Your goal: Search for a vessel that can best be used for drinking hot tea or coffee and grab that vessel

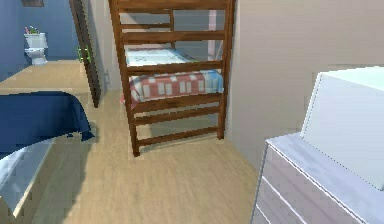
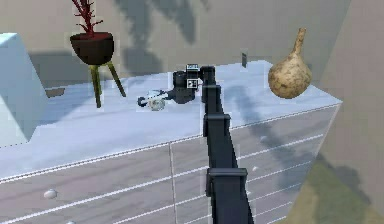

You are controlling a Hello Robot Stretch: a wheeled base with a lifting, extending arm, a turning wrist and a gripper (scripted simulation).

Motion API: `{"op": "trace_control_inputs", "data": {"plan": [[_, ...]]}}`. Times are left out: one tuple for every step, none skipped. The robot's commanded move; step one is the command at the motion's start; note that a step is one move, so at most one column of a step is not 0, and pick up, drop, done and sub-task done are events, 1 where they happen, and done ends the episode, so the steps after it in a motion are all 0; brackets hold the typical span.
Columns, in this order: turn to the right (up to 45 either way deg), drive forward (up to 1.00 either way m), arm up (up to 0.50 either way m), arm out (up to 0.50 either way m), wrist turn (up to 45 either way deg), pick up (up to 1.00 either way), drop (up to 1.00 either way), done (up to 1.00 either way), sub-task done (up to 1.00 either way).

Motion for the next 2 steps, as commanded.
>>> {"op": "trace_control_inputs", "data": {"plan": [[0.0, 0.00, 0.10, 0.00, 0.0, 0.00, 0.00, 0.00, 0.00], [0.0, 0.00, 0.00, 0.00, 0.0, 0.00, 0.00, 1.00, 0.00]]}}
